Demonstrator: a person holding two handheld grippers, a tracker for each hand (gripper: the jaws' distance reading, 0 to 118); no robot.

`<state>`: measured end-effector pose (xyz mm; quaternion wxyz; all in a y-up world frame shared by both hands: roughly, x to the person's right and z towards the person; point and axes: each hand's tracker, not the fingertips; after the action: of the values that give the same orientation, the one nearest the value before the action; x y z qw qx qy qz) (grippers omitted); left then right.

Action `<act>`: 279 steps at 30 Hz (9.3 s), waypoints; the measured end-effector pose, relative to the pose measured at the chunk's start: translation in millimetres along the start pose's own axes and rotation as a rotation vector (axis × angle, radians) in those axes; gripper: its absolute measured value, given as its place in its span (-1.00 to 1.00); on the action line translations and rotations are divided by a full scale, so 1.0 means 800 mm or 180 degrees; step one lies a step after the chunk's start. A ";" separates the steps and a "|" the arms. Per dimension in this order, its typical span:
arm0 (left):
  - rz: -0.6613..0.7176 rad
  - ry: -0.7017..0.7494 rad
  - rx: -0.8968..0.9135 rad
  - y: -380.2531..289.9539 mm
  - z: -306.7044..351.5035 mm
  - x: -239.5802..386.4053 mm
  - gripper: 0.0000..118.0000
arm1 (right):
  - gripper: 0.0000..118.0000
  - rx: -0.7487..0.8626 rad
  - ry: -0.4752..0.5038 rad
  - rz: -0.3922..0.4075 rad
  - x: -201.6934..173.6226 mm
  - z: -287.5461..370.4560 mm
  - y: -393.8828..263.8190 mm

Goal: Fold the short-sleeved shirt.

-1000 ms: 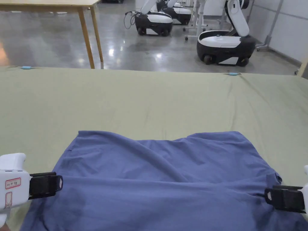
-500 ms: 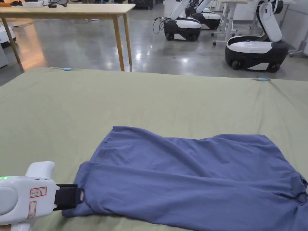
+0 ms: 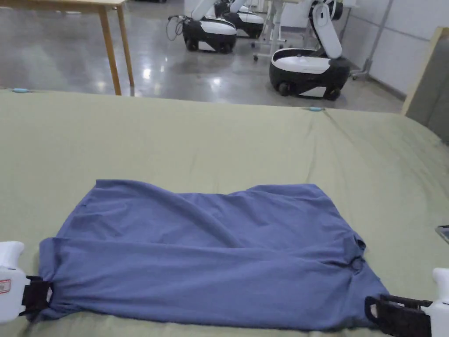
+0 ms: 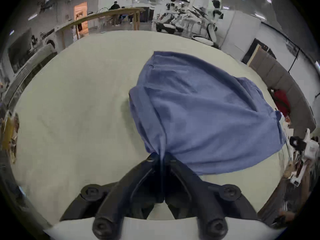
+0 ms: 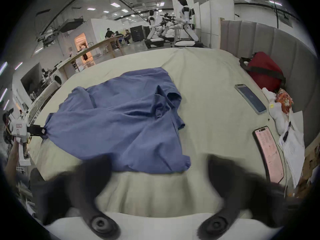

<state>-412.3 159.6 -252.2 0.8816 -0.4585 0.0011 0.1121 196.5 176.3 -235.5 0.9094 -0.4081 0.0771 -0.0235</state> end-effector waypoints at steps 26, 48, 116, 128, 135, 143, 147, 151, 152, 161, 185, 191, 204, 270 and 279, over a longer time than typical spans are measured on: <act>-0.0182 0.0068 -0.0015 -0.061 0.092 -0.008 -0.96 | -0.89 -0.0152 0.0153 -0.0124 -0.008 0.071 -0.049; 0.0003 0.0190 0.0499 -0.001 0.095 -0.015 -0.43 | -0.94 0.0286 -0.0283 0.0014 -0.025 0.071 0.017; -0.0425 -0.0026 0.0751 -0.046 0.144 -0.016 -1.00 | -0.91 0.0305 0.0265 0.0207 -0.026 0.114 0.012; -0.0354 -0.0093 0.0630 -0.136 0.128 -0.044 -0.85 | -0.89 -0.0021 0.0320 0.0068 -0.018 0.095 -0.076; -0.0199 0.0138 0.0834 -0.130 0.149 -0.038 0.87 | 0.94 0.0260 -0.0008 0.0090 -0.030 0.099 -0.066; -0.0249 0.0537 0.1663 -0.121 0.197 0.013 -1.00 | -0.98 0.1430 -0.0537 0.0106 -0.095 0.139 -0.055; -0.0062 0.0478 0.1670 -0.120 0.196 0.000 -1.00 | -0.98 0.1686 -0.0643 0.0113 -0.133 0.151 -0.061; 0.0134 0.0220 0.1472 -0.112 0.190 -0.026 -1.00 | -0.98 0.1815 -0.0700 0.0238 -0.156 0.157 -0.072; 0.0212 0.0108 0.1351 -0.108 0.188 -0.035 -1.00 | -0.98 0.1819 -0.0712 0.0264 -0.160 0.158 -0.073; 0.0834 -0.1053 0.0031 -0.054 0.126 -0.127 -0.02 | -0.98 0.1809 -0.0618 0.0318 -0.182 0.160 -0.074; 0.1476 -0.1973 -0.0820 -0.041 0.015 -0.145 -0.87 | -0.98 0.1585 -0.0666 0.0228 -0.174 0.150 -0.069; 0.1442 -0.1581 -0.0624 -0.021 0.088 -0.175 -0.88 | -0.98 0.1635 -0.0603 0.0220 -0.167 0.155 -0.064; 0.0501 -0.1354 -0.0480 0.037 0.152 0.044 -0.88 | -0.98 0.1633 -0.0472 0.0097 -0.149 0.161 -0.079; 0.1107 -0.2255 -0.0629 -0.084 -0.012 0.045 0.86 | -0.97 0.1323 -0.0193 0.0147 -0.165 0.140 -0.085; 0.1062 -0.2475 -0.1016 -0.068 -0.063 0.061 -0.42 | -0.97 0.1258 -0.0266 0.0134 -0.161 0.138 -0.087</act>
<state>-348.7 98.3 -242.6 0.7046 -0.5061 -0.2736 0.4154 88.1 225.5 -95.8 0.9745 -0.2205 0.0417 -0.0021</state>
